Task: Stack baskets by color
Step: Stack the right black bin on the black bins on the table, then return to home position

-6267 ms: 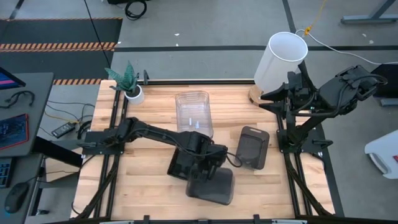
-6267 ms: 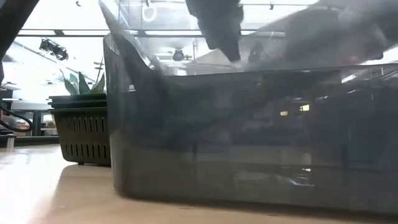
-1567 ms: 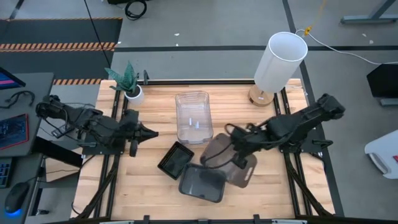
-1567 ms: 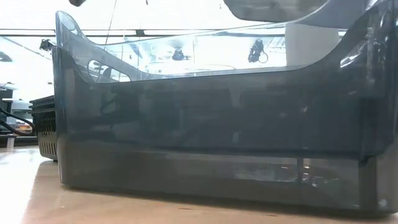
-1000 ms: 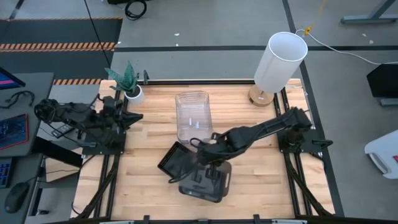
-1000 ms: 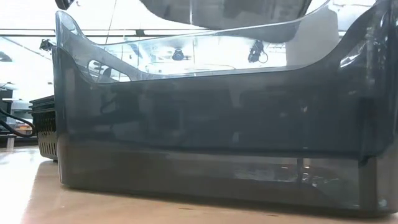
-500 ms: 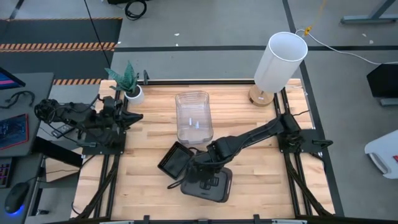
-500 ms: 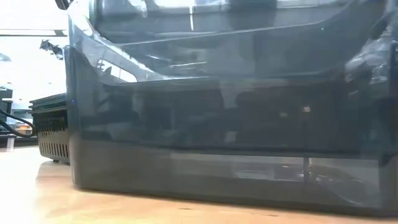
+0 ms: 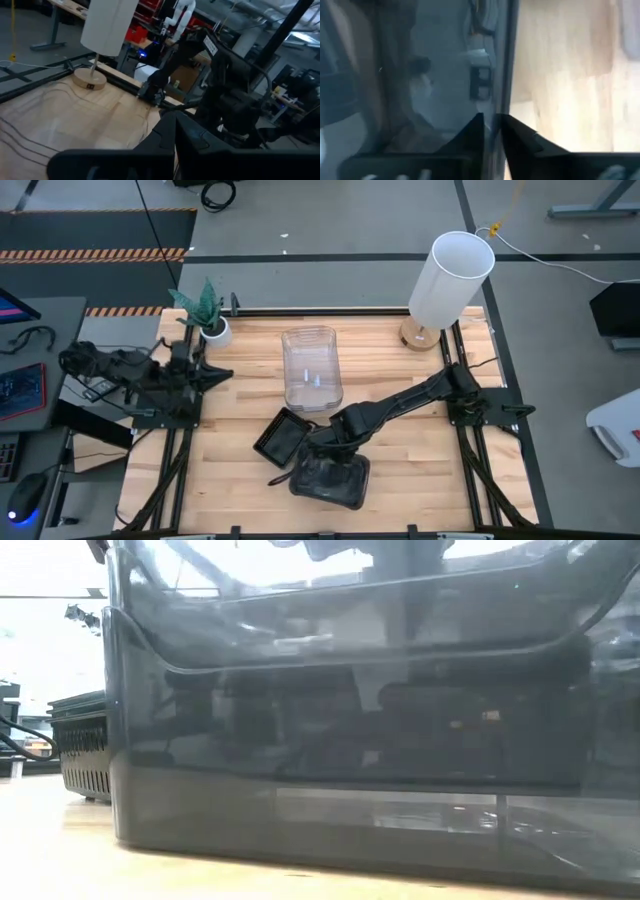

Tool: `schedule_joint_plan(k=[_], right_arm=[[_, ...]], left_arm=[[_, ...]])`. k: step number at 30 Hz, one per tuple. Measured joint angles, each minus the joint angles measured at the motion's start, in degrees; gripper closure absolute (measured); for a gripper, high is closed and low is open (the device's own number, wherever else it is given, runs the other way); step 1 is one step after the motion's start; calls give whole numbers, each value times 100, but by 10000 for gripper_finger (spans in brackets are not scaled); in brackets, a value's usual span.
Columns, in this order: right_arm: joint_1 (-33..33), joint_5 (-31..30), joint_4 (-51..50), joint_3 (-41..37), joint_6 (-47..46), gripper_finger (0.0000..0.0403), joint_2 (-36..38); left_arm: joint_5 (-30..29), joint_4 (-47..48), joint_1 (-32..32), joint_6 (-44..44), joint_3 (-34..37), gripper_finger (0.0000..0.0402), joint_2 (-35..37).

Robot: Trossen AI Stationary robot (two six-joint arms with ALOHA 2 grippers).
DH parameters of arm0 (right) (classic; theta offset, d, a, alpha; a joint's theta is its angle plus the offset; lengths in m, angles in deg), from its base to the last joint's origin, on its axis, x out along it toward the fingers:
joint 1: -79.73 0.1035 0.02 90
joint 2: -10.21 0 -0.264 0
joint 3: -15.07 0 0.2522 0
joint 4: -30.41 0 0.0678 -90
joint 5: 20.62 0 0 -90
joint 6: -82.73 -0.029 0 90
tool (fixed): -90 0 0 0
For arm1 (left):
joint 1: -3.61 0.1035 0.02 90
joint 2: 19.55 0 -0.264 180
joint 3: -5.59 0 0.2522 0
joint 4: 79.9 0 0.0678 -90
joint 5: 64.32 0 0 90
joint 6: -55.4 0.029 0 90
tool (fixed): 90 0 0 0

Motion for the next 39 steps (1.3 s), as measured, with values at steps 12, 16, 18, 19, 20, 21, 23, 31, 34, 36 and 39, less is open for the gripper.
schedule_joint_plan(k=[12, 16, 18, 19, 20, 21, 23, 31, 34, 36, 39], right_arm=[[-217, -77, -96, -105, 342, 218, 1041], [-349, -508, 186, -860, 221, 220, 1754], [-414, -524, 862, -1485, 170, 224, 2316], [-437, -428, 1319, -1864, 133, 226, 2611], [-466, -294, 1787, -2273, 71, 229, 2901], [-498, -220, 2220, -2679, 30, 233, 3168], [-579, -181, 3002, -3470, -45, 241, 3665], [-1160, 33, 5113, -5767, -493, 275, 5622], [-1285, -60, 5267, -6297, -589, 288, 6537], [-1318, -226, 5266, -6558, -602, 297, 7153], [-1325, -555, 5299, -6911, -597, 311, 8078]], left_arm=[[65, -2914, 2, -142, 2245, 397, 690], [-70, -3393, 9, -141, 2795, 397, 1067], [-90, -3533, 9, -145, 3001, 397, 1274], [-96, -3603, 9, -144, 3073, 397, 1366], [-110, -3648, 9, -143, 3130, 397, 1456], [-119, -3628, 9, -143, 3175, 397, 1530], [-199, -3572, 9, -139, 3241, 397, 1628], [-554, -3833, 13, -176, 3689, 398, 1988], [-567, -4042, 11, -305, 3915, 398, 2161], [-592, -4010, 11, -357, 3911, 398, 2221], [-611, -4009, 13, -408, 3911, 398, 2215]])
